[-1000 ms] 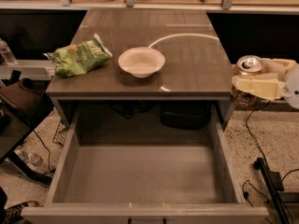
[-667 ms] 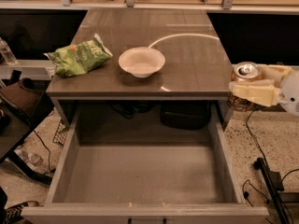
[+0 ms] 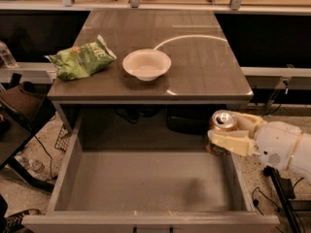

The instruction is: Place orange can into top drawer

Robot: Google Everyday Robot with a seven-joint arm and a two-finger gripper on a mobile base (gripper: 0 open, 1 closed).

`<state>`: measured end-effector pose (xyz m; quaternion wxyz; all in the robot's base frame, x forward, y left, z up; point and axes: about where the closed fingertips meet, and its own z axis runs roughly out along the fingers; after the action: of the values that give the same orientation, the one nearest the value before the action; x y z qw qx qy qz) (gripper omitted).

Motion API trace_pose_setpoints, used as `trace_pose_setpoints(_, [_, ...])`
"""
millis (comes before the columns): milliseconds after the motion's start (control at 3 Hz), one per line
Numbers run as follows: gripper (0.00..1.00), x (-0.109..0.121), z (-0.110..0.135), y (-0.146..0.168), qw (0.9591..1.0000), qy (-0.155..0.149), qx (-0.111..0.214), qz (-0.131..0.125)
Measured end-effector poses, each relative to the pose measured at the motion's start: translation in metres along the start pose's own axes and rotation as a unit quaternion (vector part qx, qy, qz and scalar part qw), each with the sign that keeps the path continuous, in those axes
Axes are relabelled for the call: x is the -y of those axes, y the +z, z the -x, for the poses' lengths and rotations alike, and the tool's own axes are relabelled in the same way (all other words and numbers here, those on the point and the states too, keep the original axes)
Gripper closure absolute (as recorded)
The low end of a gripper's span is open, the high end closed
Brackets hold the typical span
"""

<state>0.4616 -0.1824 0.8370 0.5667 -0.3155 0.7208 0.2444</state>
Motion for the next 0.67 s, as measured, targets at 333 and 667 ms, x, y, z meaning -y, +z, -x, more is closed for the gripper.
trace_pose_setpoints(333, [1.00, -0.023, -0.031, 0.035, 0.9993, 0.023, 0.008, 0.030])
trace_pose_setpoints(667, [1.00, -0.041, -0.060, 0.081, 0.9983, 0.019, 0.016, 0.053])
